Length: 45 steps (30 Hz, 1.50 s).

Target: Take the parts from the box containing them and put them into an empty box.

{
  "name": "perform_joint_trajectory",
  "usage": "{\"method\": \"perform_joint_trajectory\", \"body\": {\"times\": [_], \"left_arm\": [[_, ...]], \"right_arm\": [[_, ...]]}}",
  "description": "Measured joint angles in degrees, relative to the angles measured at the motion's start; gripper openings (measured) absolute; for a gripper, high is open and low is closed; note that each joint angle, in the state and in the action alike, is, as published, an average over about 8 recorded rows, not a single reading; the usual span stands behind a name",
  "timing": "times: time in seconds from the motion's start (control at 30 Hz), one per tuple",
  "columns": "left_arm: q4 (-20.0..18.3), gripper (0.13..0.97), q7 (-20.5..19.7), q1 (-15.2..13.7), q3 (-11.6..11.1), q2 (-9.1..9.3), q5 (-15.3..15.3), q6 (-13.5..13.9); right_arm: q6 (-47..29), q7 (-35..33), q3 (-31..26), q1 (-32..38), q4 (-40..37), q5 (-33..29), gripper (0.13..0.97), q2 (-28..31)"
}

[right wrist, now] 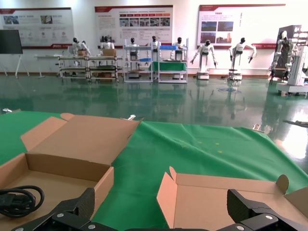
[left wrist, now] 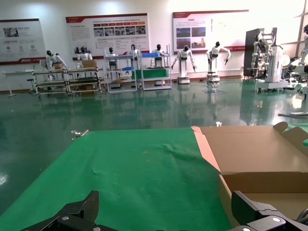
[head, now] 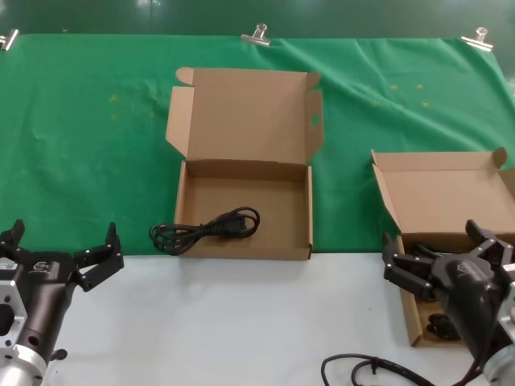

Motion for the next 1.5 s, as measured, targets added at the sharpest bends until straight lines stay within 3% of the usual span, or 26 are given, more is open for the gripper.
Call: {"method": "perform_joint_trajectory", "body": {"times": [1.5], "left_arm": [[0.0,0.966,0.0,0.0,0.0,0.0,0.0,0.0]], "right_arm": [[0.0,0.0,0.0,0.0,0.0,0.0,0.966,0.0]]}}
